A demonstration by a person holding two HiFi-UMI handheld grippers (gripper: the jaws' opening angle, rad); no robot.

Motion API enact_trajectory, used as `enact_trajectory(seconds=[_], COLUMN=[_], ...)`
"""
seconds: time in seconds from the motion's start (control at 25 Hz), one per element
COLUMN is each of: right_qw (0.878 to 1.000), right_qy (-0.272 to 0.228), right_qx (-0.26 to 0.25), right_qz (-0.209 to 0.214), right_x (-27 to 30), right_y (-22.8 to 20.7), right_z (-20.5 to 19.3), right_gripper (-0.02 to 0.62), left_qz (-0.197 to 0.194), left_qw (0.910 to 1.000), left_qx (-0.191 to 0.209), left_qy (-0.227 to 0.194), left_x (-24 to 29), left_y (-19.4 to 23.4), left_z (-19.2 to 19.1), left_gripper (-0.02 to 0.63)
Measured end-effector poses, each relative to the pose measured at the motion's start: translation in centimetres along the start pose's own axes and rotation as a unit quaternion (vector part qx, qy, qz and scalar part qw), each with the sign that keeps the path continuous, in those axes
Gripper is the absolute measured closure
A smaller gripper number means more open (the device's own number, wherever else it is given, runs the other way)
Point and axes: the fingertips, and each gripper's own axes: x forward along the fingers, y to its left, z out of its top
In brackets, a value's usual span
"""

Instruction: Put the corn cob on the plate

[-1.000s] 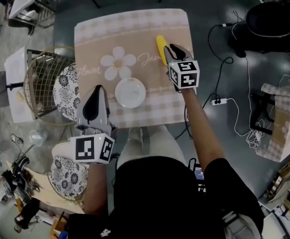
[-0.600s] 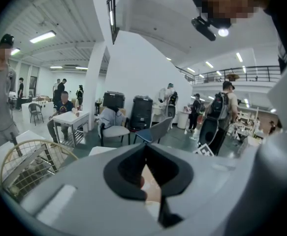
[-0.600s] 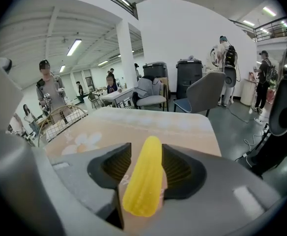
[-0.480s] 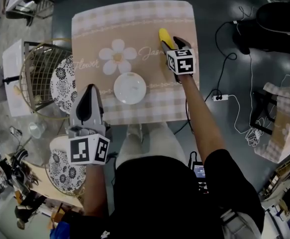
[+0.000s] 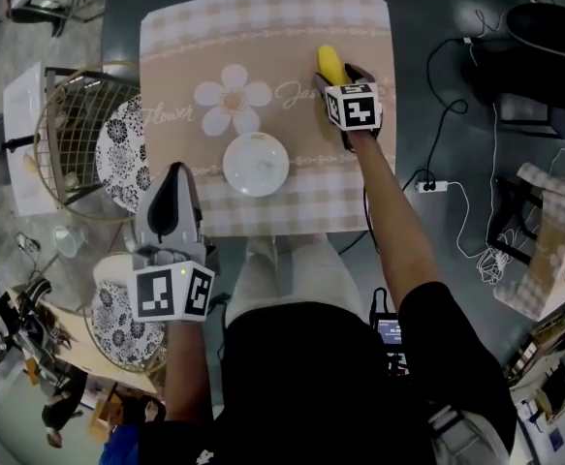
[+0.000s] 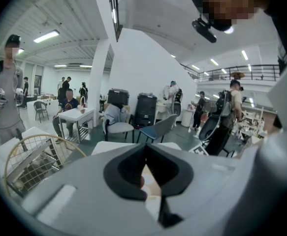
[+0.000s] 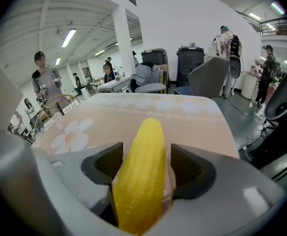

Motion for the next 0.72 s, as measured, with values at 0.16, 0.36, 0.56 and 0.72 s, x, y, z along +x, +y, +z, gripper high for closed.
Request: enact_trajectory(seconds=[0.16, 0.36, 0.56, 0.72], right_qw=[1.0, 1.0, 0.999, 0.999], right_qy=[0.01, 0.013, 0.009, 0.006], right_qx=[-0.005, -0.013, -0.022, -0.018], right_qz=[-0.005, -0.02, -0.031, -0.036], right_x=[0.8, 1.3, 1.3, 1.3], right_y=[-0.1, -0.2, -0.2, -0.1], right_z=[-0.4, -0.7, -0.6, -0.6], right_gripper=[0.298, 0.298, 0.298, 0.325], left_qz=[0.007, 0.011, 0.013, 0.014], left_qw=[1.0, 0.9999, 0.9998, 0.9997], left_qx=[-0.006, -0.011, -0.013, -0.019], left_qy=[0.004, 0.005, 0.007, 0.009], left_x=[-0.1, 0.0, -0.1, -0.1], left_y=[0.3, 0.6, 0.8, 1.0], left_z=[-0.6, -1.0, -1.1, -1.4], left_gripper=[0.597, 0.597, 0.597, 0.597])
